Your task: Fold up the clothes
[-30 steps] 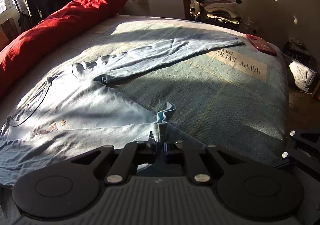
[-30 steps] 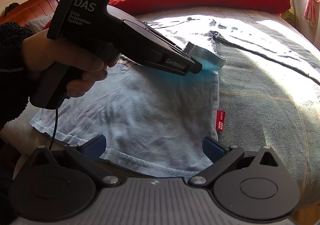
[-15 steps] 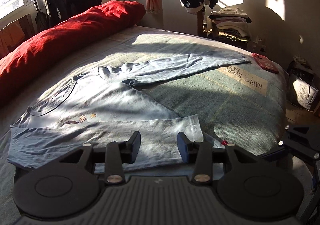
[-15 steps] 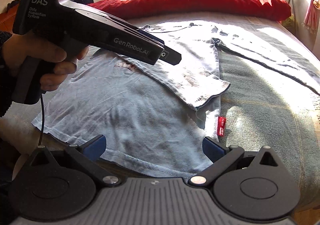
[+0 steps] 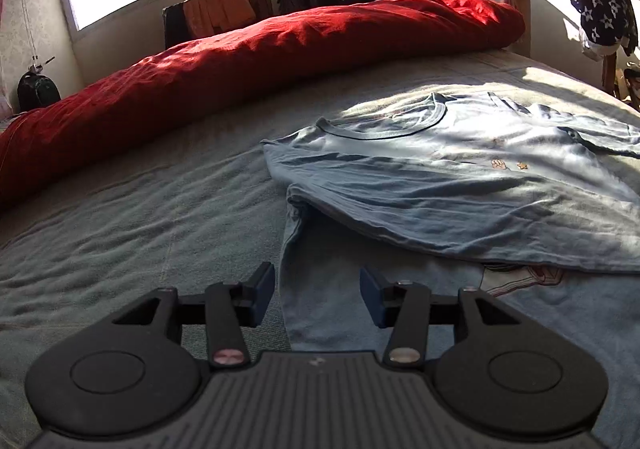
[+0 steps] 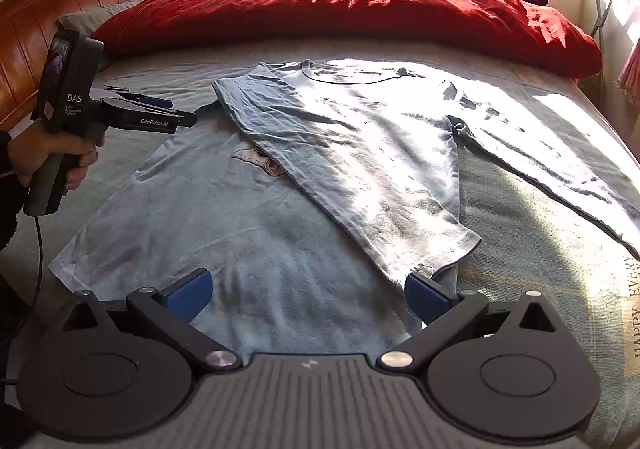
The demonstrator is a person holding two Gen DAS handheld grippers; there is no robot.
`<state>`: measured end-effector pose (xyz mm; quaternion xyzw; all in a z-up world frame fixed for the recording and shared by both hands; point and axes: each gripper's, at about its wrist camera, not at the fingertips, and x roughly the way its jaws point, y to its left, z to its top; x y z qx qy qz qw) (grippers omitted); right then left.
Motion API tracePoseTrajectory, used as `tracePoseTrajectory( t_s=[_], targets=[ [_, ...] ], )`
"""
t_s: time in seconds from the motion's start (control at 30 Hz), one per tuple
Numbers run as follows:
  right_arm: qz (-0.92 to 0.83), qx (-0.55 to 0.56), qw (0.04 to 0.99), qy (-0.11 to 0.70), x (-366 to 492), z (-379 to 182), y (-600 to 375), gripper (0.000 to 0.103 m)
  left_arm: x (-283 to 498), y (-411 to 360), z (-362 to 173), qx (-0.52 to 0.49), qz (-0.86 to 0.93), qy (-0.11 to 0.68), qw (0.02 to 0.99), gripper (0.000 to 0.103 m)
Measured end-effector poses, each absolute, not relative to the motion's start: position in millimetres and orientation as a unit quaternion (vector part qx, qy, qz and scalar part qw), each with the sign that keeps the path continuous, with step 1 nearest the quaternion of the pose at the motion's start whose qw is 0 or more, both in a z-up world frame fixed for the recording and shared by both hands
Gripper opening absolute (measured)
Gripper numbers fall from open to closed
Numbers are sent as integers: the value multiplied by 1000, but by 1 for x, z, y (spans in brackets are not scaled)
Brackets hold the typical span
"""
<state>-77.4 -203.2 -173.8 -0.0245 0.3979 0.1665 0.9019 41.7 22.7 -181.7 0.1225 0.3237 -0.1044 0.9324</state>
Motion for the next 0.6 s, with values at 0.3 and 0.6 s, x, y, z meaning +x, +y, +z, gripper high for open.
tracePoseTrajectory(
  t_s=[0.3, 0.6],
  targets=[
    [161, -21, 903, 398, -38, -174, -184, 103, 116, 29, -211, 84, -79, 303, 946, 52],
    [157, -9, 902, 402, -22, -182, -185, 103, 118, 69, -219, 27, -25, 308, 951, 63]
  ],
)
